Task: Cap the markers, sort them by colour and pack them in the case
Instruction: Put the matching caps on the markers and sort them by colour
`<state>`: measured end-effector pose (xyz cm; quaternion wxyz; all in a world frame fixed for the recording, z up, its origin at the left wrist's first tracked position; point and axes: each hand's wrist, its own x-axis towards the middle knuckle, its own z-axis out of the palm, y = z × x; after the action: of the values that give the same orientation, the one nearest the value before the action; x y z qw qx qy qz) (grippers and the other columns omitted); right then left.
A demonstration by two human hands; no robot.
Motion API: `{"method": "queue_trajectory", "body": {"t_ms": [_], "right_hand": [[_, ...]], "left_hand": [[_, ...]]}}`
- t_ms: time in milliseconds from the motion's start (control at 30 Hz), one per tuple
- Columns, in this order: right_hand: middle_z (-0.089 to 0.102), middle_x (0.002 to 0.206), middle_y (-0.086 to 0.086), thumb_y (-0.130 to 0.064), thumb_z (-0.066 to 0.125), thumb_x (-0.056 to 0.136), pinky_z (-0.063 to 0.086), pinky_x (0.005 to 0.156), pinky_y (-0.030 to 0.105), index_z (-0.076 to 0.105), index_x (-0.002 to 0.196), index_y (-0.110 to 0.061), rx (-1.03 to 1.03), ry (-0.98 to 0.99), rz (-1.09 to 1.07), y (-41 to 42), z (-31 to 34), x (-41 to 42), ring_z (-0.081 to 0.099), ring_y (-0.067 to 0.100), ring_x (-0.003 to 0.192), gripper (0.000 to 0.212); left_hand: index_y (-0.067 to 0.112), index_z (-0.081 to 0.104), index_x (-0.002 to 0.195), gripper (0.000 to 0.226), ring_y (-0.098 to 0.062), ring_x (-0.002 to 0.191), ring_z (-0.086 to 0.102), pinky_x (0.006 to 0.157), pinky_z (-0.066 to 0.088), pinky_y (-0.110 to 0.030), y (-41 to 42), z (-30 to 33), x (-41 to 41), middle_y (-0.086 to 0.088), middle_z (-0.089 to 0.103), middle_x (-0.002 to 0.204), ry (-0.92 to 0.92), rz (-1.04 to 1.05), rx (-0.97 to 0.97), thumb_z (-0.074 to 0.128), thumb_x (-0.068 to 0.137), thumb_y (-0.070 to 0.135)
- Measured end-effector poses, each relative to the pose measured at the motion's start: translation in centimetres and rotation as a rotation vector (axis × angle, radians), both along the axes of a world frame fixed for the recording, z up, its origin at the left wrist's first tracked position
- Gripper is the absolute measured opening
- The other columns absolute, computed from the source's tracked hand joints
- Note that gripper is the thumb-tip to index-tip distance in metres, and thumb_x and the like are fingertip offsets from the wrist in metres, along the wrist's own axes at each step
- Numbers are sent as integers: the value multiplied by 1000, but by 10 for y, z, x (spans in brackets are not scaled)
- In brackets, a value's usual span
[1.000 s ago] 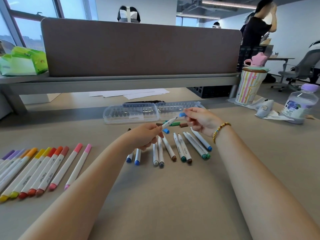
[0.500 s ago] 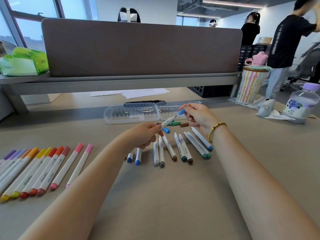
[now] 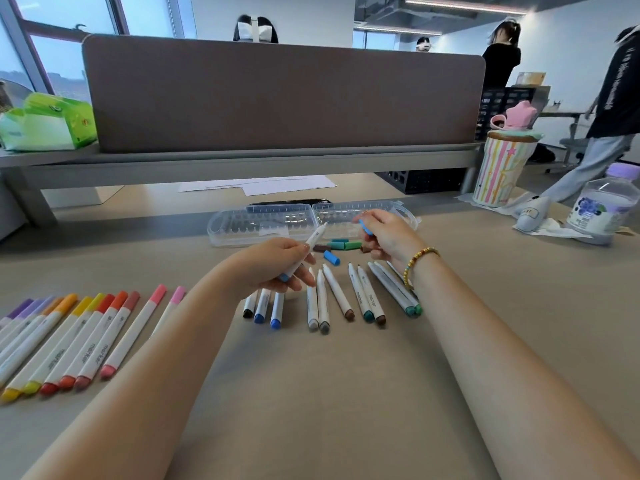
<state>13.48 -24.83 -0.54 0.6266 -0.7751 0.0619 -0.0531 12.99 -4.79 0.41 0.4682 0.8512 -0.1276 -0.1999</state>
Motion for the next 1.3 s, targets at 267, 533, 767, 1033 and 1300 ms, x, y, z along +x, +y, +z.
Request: {"method": "queue_trajectory", "body": {"t_ms": [267, 533, 767, 1033, 1300], "right_hand": [[42, 62, 0, -24, 51, 96, 29, 38, 14, 51, 88, -13, 8, -15, 42, 2, 2, -3, 33, 8, 50, 13], [39, 60, 0, -25, 42, 100, 27, 36, 13, 60, 81, -9, 69, -60, 79, 6, 2, -2, 31, 6, 48, 29], [41, 65, 1, -24, 40, 100, 33, 45, 15, 63, 88, -10, -70, -70, 42, 13, 3, -5, 34, 8, 55, 29], [48, 67, 0, -20, 41, 100, 38, 47, 12, 65, 104, -3, -121, -148, -26, 27, 2, -5, 42, 8, 57, 30], [48, 61, -2, -21, 41, 100, 34, 41, 9, 68, 102, -4, -193, -134, 150, 43, 4, -7, 43, 2, 47, 32]], "left_hand": [[15, 55, 100, 22, -8, 49, 36, 45, 37, -15, 1, 3, -7, -2, 47, 67, 89, -77, -22, 36, 101, 26], [15, 55, 102, 23, -7, 47, 30, 44, 28, -16, -3, 2, -8, 1, 40, 63, 81, -118, 21, 36, 101, 26], [16, 55, 98, 22, -7, 48, 28, 44, 26, -16, -5, 0, -8, 1, 39, 62, 108, -76, -43, 36, 101, 26], [14, 56, 93, 22, -8, 47, 28, 40, 26, -16, -18, -3, -11, 1, 40, 61, 14, 61, -125, 38, 101, 25], [18, 52, 87, 30, -6, 56, 54, 56, 45, -18, -22, 11, -20, 5, 58, 65, -127, -149, 223, 32, 101, 35]]}}
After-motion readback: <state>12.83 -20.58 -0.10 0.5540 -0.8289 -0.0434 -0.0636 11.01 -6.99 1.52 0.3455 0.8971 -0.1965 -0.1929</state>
